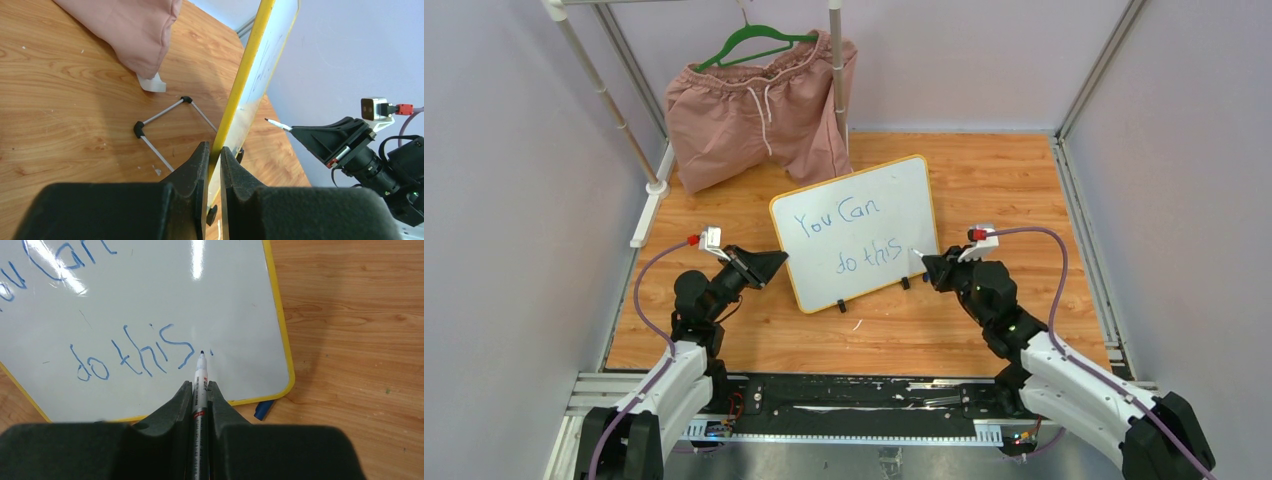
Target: Write a sentence on the whiteboard
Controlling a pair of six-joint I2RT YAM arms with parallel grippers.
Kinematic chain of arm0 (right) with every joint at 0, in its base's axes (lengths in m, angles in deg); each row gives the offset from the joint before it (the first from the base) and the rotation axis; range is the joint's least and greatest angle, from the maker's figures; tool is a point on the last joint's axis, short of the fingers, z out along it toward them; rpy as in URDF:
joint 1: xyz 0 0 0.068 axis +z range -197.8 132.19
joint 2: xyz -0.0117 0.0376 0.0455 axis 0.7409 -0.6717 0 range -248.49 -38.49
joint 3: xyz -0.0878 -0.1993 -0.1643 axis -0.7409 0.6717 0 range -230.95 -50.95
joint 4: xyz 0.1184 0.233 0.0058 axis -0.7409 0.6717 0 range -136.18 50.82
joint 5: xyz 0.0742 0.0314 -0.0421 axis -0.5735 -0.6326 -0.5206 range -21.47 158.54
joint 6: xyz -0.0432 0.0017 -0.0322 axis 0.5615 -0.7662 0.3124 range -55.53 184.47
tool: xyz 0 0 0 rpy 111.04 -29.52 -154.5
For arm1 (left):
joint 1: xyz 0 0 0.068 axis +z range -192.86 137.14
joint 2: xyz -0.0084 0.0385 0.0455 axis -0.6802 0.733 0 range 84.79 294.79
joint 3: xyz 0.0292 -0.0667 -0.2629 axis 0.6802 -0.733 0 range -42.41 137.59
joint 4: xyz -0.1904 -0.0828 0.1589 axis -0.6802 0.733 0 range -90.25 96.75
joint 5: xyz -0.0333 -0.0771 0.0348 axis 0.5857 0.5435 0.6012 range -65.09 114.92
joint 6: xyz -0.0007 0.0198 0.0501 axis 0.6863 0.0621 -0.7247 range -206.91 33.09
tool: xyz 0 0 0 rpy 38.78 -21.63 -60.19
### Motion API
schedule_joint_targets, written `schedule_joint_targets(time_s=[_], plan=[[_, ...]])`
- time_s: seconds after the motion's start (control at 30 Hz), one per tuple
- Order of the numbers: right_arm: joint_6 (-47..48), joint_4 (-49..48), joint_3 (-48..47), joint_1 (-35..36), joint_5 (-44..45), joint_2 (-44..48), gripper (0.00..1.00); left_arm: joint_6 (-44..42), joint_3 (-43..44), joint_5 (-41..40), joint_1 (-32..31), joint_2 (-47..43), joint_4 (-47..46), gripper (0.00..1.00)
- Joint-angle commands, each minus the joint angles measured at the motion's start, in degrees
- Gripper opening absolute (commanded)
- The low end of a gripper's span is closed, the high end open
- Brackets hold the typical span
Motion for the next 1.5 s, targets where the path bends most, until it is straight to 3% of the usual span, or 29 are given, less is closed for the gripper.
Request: schedule_joint_targets(time_s=[0.0, 0.47, 0.67, 1.03, 1.37, 1.47], plan=[[-0.37, 4.24, -3.39, -0.82, -1.36, 3.71, 0.00, 0.05, -0.52, 0.15, -0.37, -0.92, -2.46, 0.00], [4.78, 22.80, -8.73, -0.86, -11.88, 19.15, 0.00, -1.56, -0.15, -0.63, -0.38, -0.74, -0.12, 0.05], [5.21, 27.95, -9.16, -0.86, -13.90, 22.34, 0.00, -2.54, 0.68, -2.19, -0.37, -3.12, 4.14, 0.24], [5.65, 29.56, -10.12, -0.83, -14.70, 23.79, 0.00, -2.38, 2.18, -2.99, -0.38, -5.61, 8.73, 0.47], [6.36, 30.71, -10.96, -0.78, -14.49, 24.21, 0.00, -6.67, 6.46, -7.51, -0.39, -12.26, 27.08, 0.61], [6.75, 31.64, -11.58, -0.86, -14.03, 24.54, 0.00, -9.62, 10.64, -12.48, -0.37, -13.35, 38.75, 0.64]])
